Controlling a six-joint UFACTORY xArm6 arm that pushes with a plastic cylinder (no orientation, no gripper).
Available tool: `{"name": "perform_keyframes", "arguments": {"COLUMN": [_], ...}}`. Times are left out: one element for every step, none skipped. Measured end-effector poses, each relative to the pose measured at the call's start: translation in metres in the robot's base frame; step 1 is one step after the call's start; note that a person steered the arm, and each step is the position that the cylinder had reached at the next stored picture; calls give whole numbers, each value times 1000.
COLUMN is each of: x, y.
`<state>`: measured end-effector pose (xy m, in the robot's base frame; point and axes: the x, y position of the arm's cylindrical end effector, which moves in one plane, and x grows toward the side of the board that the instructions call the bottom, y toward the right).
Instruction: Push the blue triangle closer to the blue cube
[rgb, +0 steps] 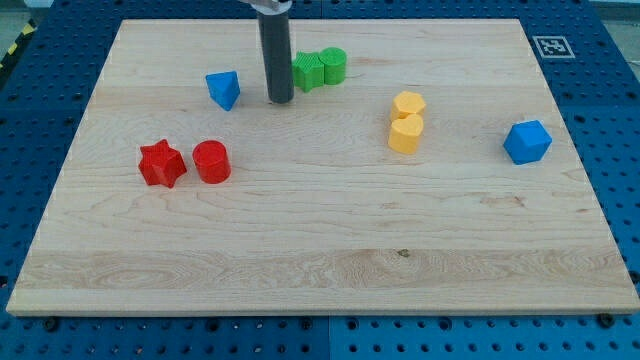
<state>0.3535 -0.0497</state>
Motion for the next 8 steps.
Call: {"name": "perform_keyframes", "arguments": {"x": [-26,-56,-39,-13,-13,-13,2,29], "y": [-16,-40,-57,-44,-43,-43,-36,-14]}}
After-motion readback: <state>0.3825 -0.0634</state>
